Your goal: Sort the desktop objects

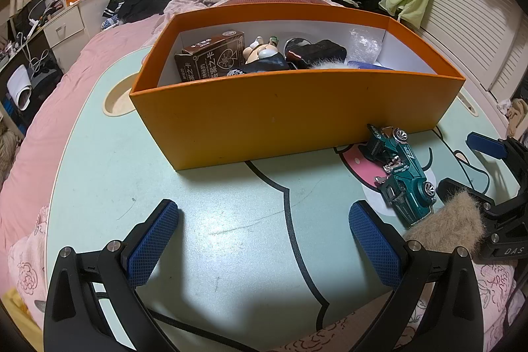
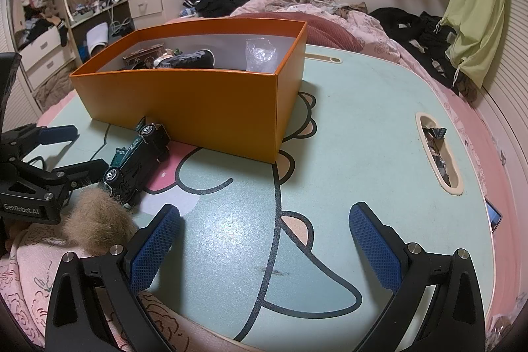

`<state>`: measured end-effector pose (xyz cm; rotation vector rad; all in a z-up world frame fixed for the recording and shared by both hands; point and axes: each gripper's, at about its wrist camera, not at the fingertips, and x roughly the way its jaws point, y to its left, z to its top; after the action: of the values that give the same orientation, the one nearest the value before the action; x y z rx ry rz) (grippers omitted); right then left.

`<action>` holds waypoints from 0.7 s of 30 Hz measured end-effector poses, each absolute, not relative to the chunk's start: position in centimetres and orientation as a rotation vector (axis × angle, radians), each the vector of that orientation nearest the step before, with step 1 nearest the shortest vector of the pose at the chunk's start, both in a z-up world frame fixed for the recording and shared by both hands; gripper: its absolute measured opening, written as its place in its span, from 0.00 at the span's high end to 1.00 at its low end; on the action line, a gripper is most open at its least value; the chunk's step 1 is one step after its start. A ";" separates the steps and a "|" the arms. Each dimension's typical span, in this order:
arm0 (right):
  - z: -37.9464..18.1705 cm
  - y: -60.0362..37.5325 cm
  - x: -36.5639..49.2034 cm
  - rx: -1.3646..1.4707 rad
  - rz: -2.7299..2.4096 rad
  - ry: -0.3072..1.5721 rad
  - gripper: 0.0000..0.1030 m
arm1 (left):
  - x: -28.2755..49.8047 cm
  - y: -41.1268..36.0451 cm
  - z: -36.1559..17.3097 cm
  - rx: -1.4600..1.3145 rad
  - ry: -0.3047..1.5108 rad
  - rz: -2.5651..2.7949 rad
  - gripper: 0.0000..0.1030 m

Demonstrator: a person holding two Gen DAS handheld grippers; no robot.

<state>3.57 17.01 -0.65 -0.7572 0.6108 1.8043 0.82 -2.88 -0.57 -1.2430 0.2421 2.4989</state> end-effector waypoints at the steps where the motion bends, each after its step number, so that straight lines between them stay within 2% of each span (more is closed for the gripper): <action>1: -0.6 17.0 3.6 -0.757 1.804 0.611 0.00 | 0.8 -2.9 -0.5 -1.243 0.243 2.498 0.00; 21: -0.5 17.0 3.6 -0.750 1.805 0.615 0.00 | 0.9 -2.8 -0.6 -1.241 0.246 2.495 0.00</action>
<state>3.65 16.98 -0.53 -0.7502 0.6146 1.8049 0.93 -2.81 -0.56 -1.2406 0.2456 2.4947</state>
